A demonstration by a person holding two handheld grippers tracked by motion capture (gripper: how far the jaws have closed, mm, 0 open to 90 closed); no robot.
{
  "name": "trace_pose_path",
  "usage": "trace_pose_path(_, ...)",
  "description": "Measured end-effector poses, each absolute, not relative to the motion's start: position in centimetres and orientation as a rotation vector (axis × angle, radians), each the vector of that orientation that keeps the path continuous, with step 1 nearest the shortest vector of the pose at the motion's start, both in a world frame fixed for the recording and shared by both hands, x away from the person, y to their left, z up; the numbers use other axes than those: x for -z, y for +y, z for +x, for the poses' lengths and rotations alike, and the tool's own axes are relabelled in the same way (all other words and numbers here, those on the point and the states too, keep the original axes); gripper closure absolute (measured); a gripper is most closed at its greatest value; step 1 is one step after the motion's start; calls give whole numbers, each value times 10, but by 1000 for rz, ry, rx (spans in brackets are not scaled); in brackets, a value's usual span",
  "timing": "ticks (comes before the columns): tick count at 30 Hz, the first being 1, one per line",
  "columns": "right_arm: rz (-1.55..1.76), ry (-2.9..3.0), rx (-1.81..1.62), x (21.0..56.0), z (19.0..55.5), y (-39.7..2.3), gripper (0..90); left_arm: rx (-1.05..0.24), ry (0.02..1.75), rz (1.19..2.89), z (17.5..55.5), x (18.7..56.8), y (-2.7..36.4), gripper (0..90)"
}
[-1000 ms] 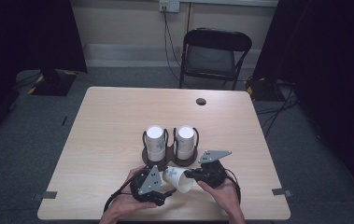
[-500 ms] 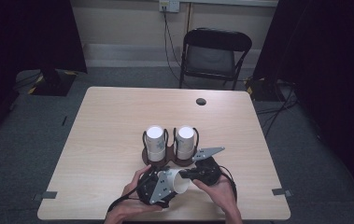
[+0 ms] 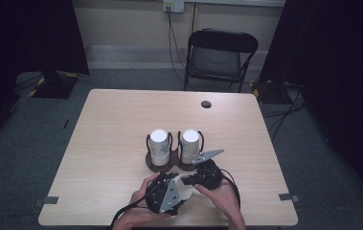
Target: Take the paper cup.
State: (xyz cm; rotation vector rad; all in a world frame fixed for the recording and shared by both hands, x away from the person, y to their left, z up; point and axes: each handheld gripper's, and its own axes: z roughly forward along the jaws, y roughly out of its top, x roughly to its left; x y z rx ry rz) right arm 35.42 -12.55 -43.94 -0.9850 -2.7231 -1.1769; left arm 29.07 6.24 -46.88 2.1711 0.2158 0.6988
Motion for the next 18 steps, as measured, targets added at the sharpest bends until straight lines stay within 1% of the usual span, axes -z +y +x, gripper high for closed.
trace_pose_path(3, -1001, -2738, 1172, 440, 354, -122, 867, -699, 218, 2144, 290, 467, 62, 213)
trace_pose_path(4, -996, -2743, 1150, 441, 354, -119, 867, -688, 211, 2137, 290, 466, 61, 198)
trace_pose_path(7, -995, -2759, 1145, 442, 354, -117, 873, -706, 203, 2163, 290, 465, 61, 207)
trace_pose_path(14, -1014, -2726, 1096, 444, 357, -115, 870, -678, 222, 2156, 290, 466, 64, 225)
trace_pose_path(18, -1035, -2698, 1112, 442, 358, -117, 879, -717, 205, 2168, 288, 466, 63, 231)
